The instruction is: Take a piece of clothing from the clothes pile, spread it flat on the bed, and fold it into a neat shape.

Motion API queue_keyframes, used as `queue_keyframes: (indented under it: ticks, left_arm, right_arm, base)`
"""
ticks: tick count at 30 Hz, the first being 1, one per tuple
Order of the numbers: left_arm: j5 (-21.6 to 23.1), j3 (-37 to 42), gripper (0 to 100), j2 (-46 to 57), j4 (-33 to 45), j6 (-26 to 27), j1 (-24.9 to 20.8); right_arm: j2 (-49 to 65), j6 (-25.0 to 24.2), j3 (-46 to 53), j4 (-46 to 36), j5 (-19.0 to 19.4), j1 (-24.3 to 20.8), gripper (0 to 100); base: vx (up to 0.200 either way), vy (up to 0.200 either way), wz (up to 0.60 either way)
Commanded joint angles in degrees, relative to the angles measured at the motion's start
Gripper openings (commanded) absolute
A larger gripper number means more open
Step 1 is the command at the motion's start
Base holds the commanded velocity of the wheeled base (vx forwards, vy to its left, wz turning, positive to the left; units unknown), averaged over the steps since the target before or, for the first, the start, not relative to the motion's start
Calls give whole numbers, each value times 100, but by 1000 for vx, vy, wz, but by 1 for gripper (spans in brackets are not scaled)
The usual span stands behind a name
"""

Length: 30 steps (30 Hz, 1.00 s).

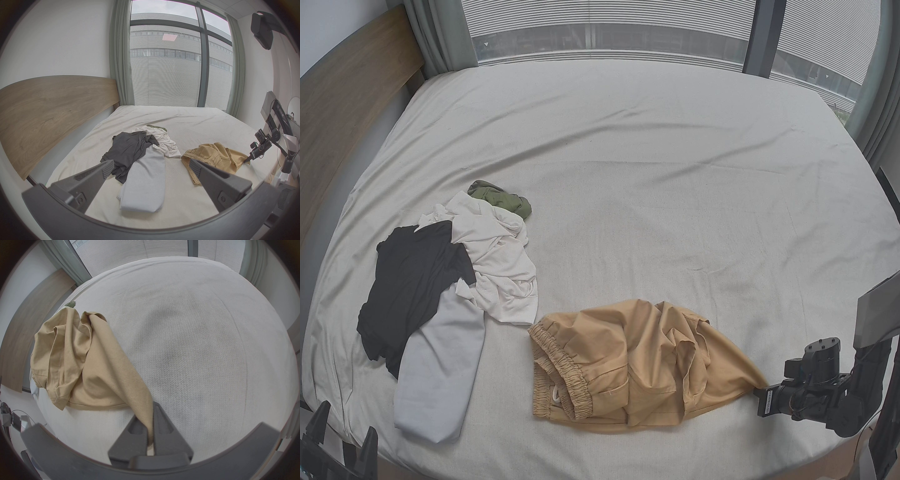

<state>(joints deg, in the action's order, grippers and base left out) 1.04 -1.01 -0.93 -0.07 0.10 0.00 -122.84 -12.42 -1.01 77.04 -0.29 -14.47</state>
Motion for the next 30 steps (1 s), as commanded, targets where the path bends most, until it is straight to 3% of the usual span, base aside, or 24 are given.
queue_keyframes:
  ticks: [1, 3, 4, 13, 19, 23, 30]
  left_arm:
    - [2, 101, 100, 93, -1, -1, 0]
    - [2, 101, 100, 93, -1, 25, 9]
    - [2, 101, 100, 93, -1, 17, 9]
    - [2, 101, 100, 93, -1, -10, 9]
    - [2, 101, 100, 93, -1, -1, 9]
    - [2, 101, 100, 93, -1, -10, 9]
    - [11, 101, 100, 93, -1, -27, 9]
  right_arm:
    - [-11, -6, 101, 4, 12, -3, 0]
    - [6, 3, 101, 4, 12, -3, 0]
    - [6, 3, 101, 39, 12, -3, 100]
    - [586, -15, 101, 786, -23, 129, 100]
    - [1922, 56, -31, 1102, 29, 181, 100]
    - [2212, 47, -268, 1111, 223, 50, 100]
    - [2221, -32, -892, 1093, 1225, -891, 100]
  base:
    - [0, 0, 0]
    - [0, 0, 0]
    - [0, 0, 0]
    - [0, 0, 0]
    - [0, 0, 0]
    - [0, 0, 0]
    - [0, 0, 0]
